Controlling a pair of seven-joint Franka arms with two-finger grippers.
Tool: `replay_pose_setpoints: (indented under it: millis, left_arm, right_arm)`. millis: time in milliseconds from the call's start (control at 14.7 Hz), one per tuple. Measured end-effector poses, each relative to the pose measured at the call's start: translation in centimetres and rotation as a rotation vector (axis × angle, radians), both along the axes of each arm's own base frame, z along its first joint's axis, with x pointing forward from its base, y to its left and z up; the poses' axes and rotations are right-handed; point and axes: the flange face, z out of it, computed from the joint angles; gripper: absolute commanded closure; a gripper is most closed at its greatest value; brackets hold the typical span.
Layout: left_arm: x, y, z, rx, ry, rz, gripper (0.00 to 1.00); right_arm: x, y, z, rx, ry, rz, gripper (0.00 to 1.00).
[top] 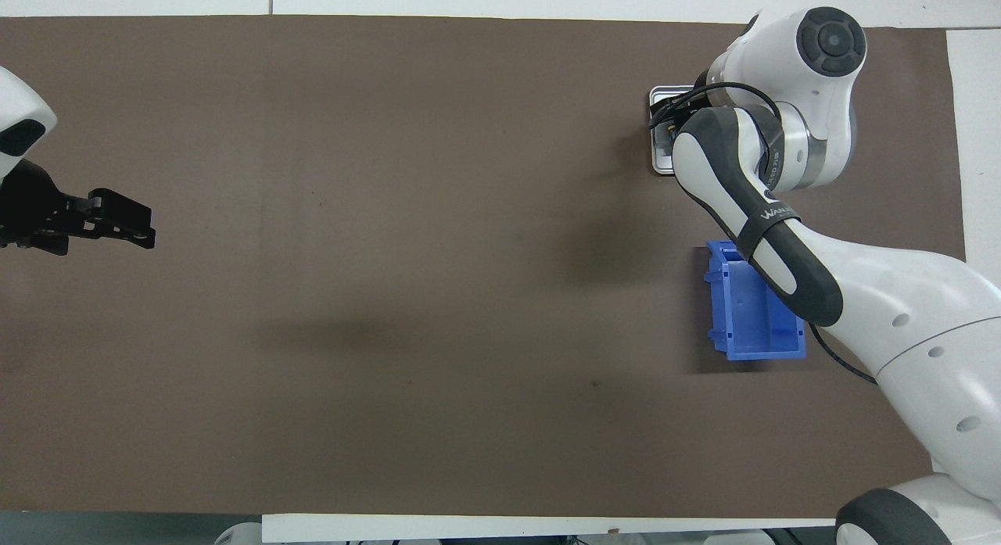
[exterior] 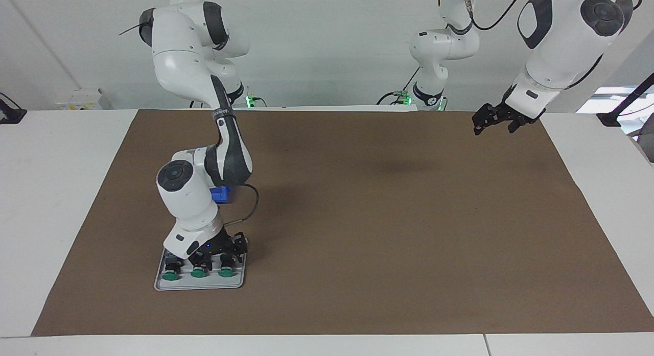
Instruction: Place and press button with both arms
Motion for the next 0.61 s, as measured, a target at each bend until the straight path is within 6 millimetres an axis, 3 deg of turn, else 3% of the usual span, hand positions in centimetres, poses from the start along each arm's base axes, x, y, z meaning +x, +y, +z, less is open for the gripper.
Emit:
replay_pose_setpoints:
  millis: [408, 612]
  left_arm:
    - [0.0, 0.0, 0.0, 0.000, -0.001, 0.000, 0.00]
    - [0.0, 0.0, 0.0, 0.000, -0.001, 0.000, 0.00]
  right_arm:
    - [-0.3, -0.2, -1.6, -0.001, 0.008, -0.002, 0.22]
    - [-0.5, -0.2, -1.9, -0.001, 0.013, -0.003, 0.31]
